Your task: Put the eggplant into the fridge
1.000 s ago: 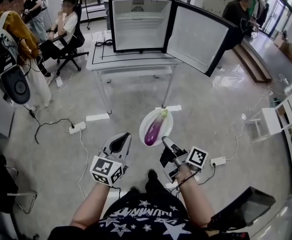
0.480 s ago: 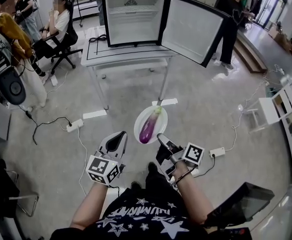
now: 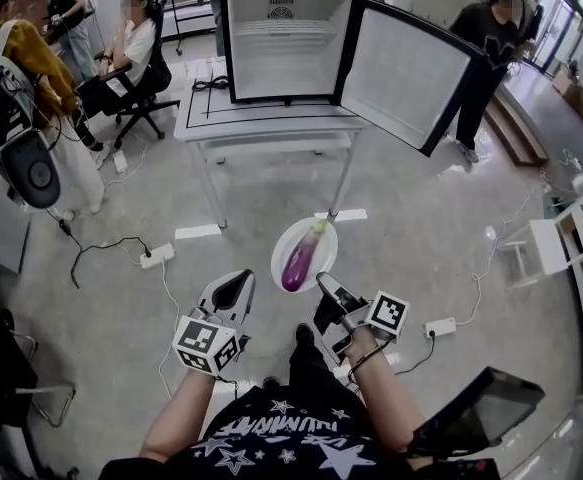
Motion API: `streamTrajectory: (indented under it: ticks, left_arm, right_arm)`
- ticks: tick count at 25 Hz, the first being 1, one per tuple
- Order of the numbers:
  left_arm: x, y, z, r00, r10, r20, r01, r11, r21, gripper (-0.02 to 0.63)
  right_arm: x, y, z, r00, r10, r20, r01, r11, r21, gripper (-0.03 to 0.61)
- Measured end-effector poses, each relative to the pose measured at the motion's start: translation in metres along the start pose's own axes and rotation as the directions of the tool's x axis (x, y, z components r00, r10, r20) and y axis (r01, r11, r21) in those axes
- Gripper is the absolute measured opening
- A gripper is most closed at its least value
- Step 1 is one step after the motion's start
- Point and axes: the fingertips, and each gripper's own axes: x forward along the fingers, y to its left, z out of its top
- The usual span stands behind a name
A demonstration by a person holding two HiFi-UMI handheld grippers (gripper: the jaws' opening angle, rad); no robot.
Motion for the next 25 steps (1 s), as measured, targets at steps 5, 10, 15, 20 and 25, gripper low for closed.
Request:
streamTrajectory:
  ticks: [5,10,15,20,25]
  left_arm:
    - [0.028,0.023,0.013,0.999,0.031,0.01,-0.031,0.999,0.008,0.009]
    - [0.058,0.045,0.019,0.998,0.057,0.003,-0.057,0.998,-0.013,0.009]
    - [0.083,0.057,0.029,0.997,0.077,0.012,-0.077,0.997,-0.01,0.009]
    - [0.109,0.066,0.036,0.995,0.104,0.013,-0.104,0.995,-0.007,0.009]
    - [0.141,0.065,0.04,0.993,0.117,0.025,-0.117,0.993,-0.004,0.009]
  right_arm:
    - [0.038,0.004,0.031,0.999,0.017,-0.033,-0.017,1.0,-0.005,0.021]
    - [0.068,0.006,0.056,0.998,0.022,-0.062,-0.022,1.0,-0.009,0.021]
    - [0.091,0.0,0.085,0.997,0.012,-0.072,-0.012,1.0,0.0,0.021]
    - [0.108,0.002,0.112,0.996,0.034,-0.087,-0.034,0.999,0.008,0.021]
    - [0.116,-0.003,0.147,0.995,0.047,-0.085,-0.046,0.999,0.015,0.021]
